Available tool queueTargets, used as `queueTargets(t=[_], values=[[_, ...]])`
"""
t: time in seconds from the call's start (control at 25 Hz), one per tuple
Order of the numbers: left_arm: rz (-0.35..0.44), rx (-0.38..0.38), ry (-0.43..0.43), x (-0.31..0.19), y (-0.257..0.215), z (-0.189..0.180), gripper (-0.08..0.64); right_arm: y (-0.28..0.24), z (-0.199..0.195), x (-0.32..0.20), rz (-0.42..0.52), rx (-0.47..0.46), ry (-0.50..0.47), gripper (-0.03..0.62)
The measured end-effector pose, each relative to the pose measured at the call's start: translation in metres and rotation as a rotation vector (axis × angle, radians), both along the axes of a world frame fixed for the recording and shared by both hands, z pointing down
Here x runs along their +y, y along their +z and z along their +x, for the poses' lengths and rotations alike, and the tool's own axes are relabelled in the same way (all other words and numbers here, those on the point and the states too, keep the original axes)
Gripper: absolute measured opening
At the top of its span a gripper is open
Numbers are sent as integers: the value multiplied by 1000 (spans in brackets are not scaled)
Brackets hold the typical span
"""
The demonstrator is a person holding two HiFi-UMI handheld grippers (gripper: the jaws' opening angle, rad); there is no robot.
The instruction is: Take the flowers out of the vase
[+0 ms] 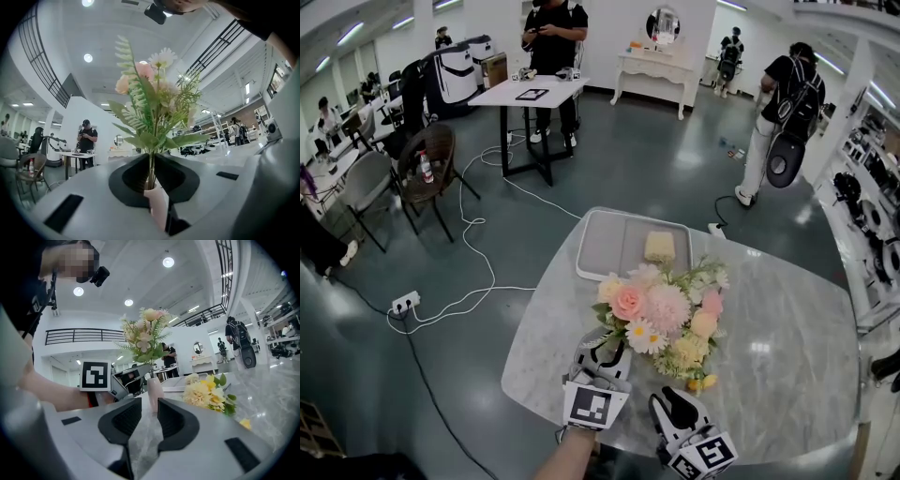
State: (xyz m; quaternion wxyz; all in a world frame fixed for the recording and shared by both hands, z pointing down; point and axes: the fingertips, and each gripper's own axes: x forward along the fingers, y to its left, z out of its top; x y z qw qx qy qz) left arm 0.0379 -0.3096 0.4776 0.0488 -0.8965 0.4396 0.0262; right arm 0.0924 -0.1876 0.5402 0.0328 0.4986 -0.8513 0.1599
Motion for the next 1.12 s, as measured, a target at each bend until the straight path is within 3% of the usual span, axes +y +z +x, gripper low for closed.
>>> queueTargets(t=[1.12], values=[[5,70,-11,-8,-51,-21,37,-43,-12,-15,67,-3,-12,101]])
